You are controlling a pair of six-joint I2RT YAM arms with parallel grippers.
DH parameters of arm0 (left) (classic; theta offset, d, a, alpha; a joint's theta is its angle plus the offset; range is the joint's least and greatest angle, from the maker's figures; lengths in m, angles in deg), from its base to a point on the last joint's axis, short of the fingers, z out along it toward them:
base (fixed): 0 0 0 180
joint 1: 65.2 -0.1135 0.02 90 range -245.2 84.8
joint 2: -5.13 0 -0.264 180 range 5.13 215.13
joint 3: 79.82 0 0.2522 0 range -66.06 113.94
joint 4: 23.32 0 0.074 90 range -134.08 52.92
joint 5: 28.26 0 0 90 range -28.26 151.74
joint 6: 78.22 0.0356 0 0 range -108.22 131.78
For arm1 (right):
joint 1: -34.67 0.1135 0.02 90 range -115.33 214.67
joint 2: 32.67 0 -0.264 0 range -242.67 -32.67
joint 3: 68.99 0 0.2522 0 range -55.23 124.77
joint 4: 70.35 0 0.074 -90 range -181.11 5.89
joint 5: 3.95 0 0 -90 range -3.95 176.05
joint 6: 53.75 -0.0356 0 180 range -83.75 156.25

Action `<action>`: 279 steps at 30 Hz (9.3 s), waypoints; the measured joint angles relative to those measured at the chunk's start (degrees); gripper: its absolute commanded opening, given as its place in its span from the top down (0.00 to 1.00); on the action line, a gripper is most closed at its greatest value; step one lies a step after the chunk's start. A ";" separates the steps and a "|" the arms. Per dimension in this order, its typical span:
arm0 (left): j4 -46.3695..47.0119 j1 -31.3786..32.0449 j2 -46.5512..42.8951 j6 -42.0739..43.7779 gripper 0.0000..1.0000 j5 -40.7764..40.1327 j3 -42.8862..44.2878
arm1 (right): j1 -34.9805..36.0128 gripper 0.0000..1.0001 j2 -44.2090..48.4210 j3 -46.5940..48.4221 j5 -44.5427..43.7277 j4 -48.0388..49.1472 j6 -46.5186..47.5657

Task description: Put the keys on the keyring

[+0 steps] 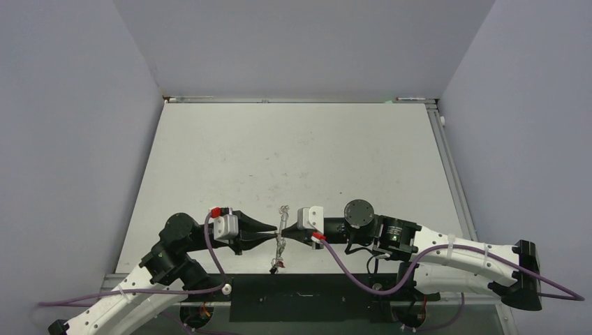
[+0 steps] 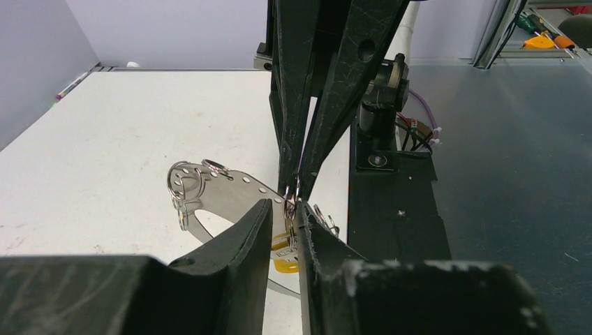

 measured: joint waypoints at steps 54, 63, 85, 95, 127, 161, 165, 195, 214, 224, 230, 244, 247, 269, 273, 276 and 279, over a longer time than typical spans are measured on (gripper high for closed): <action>-4.90 0.02 2.80 2.64 1.00 -4.33 -0.02 | 0.46 0.87 -6.67 6.10 -3.63 -6.86 2.32; -6.03 0.00 2.47 2.67 1.00 -4.44 -0.02 | 0.46 0.95 -7.48 6.14 -3.74 -6.88 2.60; -3.17 -2.64 -4.59 2.36 0.45 -4.50 0.00 | 0.74 0.95 0.83 -3.08 -4.96 6.69 0.39; 3.80 -5.97 -7.10 -1.62 0.48 -2.10 -0.02 | 0.68 0.95 1.73 -14.25 -8.20 33.88 -6.45; 17.73 -7.06 -0.59 -9.31 0.73 5.68 0.24 | -1.18 0.95 -2.23 -18.25 -5.09 59.10 -19.26; 18.67 -7.34 3.48 -13.70 0.82 9.42 0.02 | -1.18 0.95 -4.37 -16.35 -1.49 56.81 -18.58; 18.67 -7.39 3.19 -13.73 0.77 9.42 0.00 | -1.18 0.95 -4.37 -16.33 -1.49 56.54 -18.25; -0.31 -7.06 3.28 -2.58 1.00 4.07 6.05 | -1.03 0.52 0.63 -5.03 -1.60 28.59 -10.12; -23.15 3.19 9.46 12.17 1.00 -11.87 13.38 | 1.36 0.61 -5.95 10.60 -2.23 -14.95 5.22; -25.29 5.03 11.65 13.29 1.00 -12.85 13.40 | 1.92 0.64 -6.43 10.60 -4.22 -15.69 7.72; -25.09 5.03 11.43 13.20 1.00 -12.24 13.40 | 1.99 0.67 -7.80 10.60 -5.18 -15.52 8.26; -24.94 5.03 11.41 12.66 1.00 -10.34 13.27 | 1.99 0.78 -9.73 10.51 -6.12 -13.07 9.11; -25.07 5.03 11.30 12.55 1.00 -10.34 13.22 | 1.99 0.78 -10.43 10.51 -6.14 -12.63 9.11; -20.92 4.00 5.42 10.38 0.45 -10.78 11.26 | 2.43 0.95 -7.69 3.39 -6.82 -6.34 8.79; -15.67 1.70 1.73 8.68 0.48 -9.77 10.12 | 2.43 0.95 -3.93 -0.31 -8.26 -2.73 8.55; -11.65 -1.14 -1.09 6.75 0.54 -7.76 7.54 | 2.43 0.95 0.02 -3.10 -8.96 1.53 7.91; -7.54 -4.28 -2.43 4.22 0.58 -4.52 5.07 | 2.43 0.95 3.34 -5.29 -9.31 6.45 7.10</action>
